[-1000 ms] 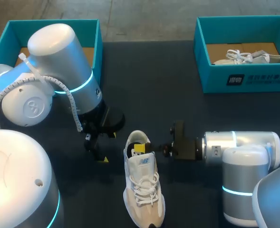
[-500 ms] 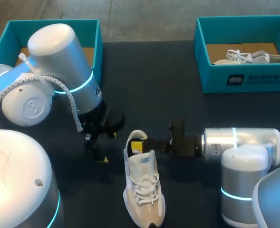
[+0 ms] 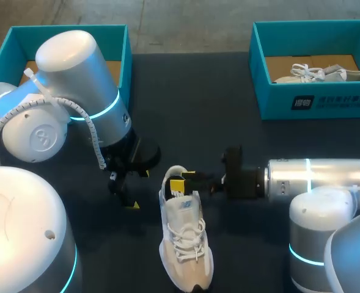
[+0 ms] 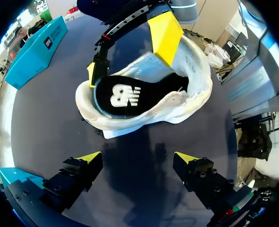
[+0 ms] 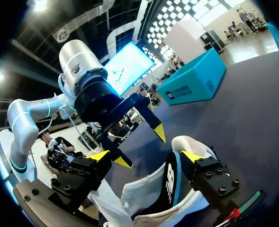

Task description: Take the shoe out of the shoebox, open the shoe tongue, remove and reinsert the insole, then place the shoe into the shoebox

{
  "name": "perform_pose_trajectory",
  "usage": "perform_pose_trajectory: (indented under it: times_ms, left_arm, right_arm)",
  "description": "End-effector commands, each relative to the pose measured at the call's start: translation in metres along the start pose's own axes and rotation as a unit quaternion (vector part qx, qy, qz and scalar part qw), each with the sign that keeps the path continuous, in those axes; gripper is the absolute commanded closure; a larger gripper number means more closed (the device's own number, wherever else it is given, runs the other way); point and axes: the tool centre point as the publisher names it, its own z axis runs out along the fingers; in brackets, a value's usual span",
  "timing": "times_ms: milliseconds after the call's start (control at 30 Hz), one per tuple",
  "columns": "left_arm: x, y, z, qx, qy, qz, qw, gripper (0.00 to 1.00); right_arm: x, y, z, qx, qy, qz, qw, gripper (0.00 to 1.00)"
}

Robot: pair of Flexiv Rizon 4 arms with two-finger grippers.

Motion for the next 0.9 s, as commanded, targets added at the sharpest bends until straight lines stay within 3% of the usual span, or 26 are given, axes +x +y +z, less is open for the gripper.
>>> perform_pose_trajectory:
  times_ms: [33, 300, 900]
  left_arm:
    - [0.0, 0.0, 0.0, -0.001, 0.0, 0.0, 1.0, 0.0]
    - [0.0, 0.0, 0.0, -0.001, 0.0, 0.0, 1.0, 0.0]
    - [0.0, 0.0, 0.0, -0.001, 0.0, 0.0, 1.0, 0.0]
  right_arm:
    - [0.007, 0.0, -0.006, 0.004, -0.004, 0.0, 1.0, 0.12]
    - [0.011, 0.0, -0.013, 0.007, -0.017, 0.003, 1.0, 0.19]
    - [0.015, 0.027, -0.038, 0.04, -0.087, 0.025, 0.995, 0.11]
